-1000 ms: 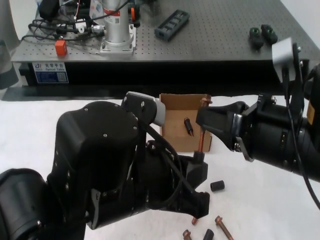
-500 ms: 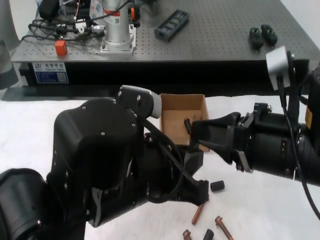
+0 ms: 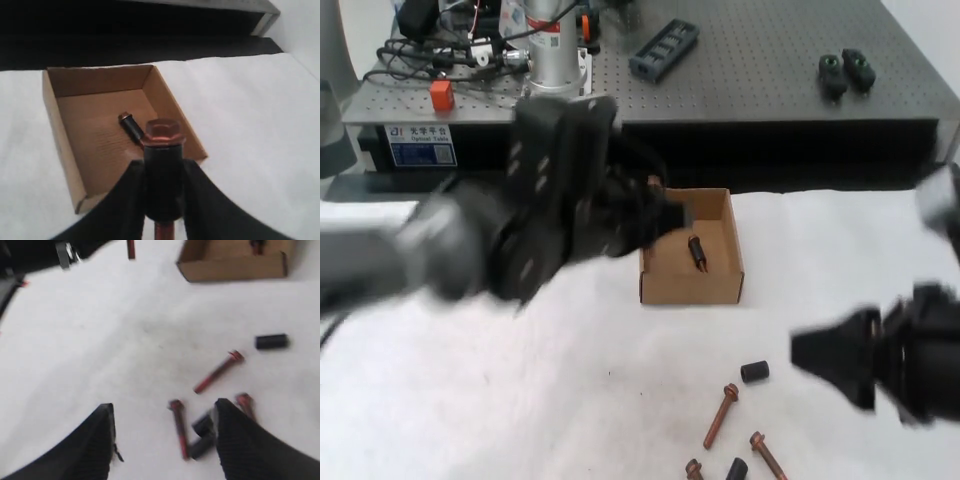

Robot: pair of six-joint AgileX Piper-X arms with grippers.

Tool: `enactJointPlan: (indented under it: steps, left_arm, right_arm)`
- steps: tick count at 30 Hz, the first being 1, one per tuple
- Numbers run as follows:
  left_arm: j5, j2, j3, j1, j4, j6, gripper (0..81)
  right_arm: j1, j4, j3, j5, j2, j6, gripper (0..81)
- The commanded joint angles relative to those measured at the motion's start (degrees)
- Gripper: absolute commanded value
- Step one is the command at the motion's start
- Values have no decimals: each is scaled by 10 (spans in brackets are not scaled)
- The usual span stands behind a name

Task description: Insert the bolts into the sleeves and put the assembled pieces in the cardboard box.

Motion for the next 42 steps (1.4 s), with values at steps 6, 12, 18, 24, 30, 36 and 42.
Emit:
enactJointPlan:
  steps: [6, 12, 18, 24, 30, 36, 42]
  left_arm:
    - [50, 387, -480, 62, 290, 51, 7]
    - [50, 499, -651, 62, 397, 59, 7]
    - [50, 533, -693, 62, 441, 57, 111]
    - [50, 531, -693, 62, 451, 57, 320]
    - [50, 486, -693, 62, 517, 71, 314]
    - [31, 416, -674, 52, 620, 145, 290]
    - [33, 312, -511, 25, 569, 135, 251]
  right_arm:
    - [0, 121, -4, 101, 83, -89, 433]
    - [0, 88, -4, 101, 181, -118, 433]
    - [0, 37, -21, 101, 297, -159, 429]
    - [0, 18, -68, 104, 412, -190, 429]
    - [19, 21, -94, 140, 463, -231, 380]
    - [49, 18, -94, 179, 484, -244, 155]
    - [51, -30, -94, 180, 485, -244, 15]
